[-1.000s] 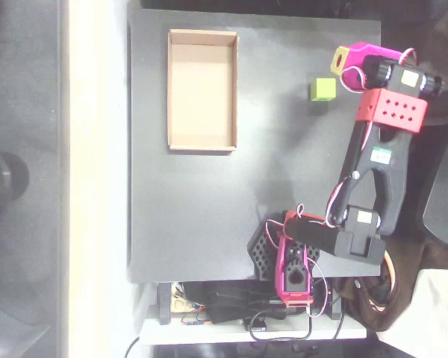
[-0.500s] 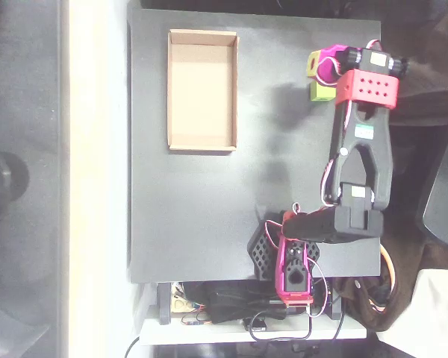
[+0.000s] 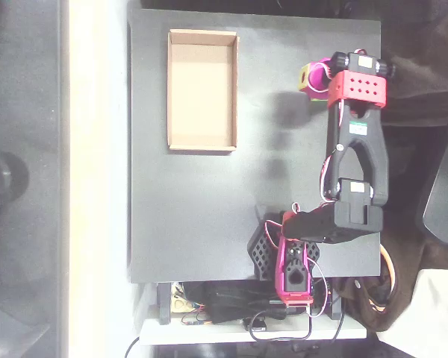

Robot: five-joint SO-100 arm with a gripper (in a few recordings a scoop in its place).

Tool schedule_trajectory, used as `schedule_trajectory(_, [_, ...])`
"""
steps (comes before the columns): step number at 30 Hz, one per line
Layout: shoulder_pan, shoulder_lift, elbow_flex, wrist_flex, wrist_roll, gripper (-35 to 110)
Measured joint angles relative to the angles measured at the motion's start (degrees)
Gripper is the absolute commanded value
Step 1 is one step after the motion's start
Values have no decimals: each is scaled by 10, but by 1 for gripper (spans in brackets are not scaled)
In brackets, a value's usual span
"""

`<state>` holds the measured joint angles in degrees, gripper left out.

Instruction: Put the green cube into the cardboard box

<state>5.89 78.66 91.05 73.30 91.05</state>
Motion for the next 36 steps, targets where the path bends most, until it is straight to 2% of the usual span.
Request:
schedule_trajectory(12, [1,-31,4,-74,0,39])
schedule_trajectory(36, [-4,-79,4,-81,0,39])
